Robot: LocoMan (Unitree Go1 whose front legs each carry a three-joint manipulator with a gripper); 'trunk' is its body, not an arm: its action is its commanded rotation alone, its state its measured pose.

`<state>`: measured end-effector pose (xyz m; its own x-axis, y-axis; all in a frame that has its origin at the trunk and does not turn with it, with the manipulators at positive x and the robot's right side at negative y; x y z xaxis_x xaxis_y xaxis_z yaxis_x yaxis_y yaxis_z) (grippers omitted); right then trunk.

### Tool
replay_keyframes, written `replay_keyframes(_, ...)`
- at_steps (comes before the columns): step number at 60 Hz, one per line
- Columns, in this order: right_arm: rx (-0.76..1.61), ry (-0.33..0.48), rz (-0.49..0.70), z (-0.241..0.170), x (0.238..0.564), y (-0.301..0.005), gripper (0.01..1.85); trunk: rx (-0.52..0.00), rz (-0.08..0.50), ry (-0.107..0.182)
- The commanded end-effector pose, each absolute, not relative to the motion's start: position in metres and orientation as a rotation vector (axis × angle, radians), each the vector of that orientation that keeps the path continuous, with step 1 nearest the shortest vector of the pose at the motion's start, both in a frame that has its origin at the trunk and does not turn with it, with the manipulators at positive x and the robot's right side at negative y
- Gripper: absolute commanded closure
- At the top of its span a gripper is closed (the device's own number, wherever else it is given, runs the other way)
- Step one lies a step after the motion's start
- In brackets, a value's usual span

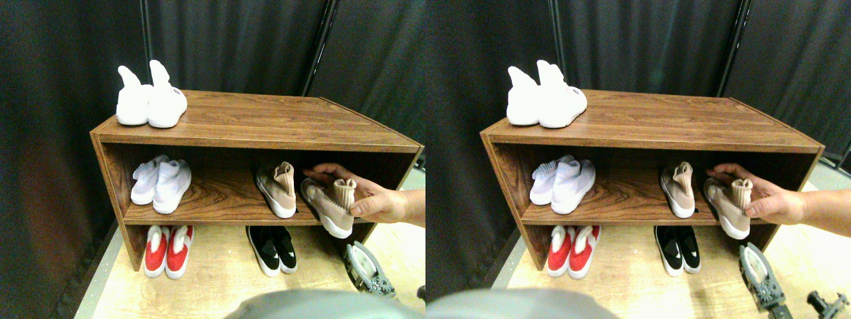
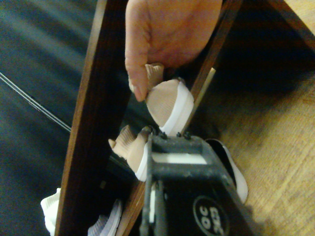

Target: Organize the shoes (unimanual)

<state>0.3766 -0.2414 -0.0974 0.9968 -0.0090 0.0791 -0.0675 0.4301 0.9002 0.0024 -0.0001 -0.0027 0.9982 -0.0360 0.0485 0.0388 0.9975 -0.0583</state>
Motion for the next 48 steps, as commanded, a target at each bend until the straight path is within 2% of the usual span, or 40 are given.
replay_keyframes(1,1.128,-0.119,0.087,-0.0859,0.3713,-0.2359,1.8,-0.06,-0.038,-0.067)
replay_keyframes(15,1.145,-0.107,0.125,-0.0803,0.365,-0.2341,1.8,-0.058,-0.041,-0.063)
replay_keyframes(48,1.159,-0.112,0.122,-0.0809,0.3634,-0.2338,1.8,-0.055,-0.045,-0.044)
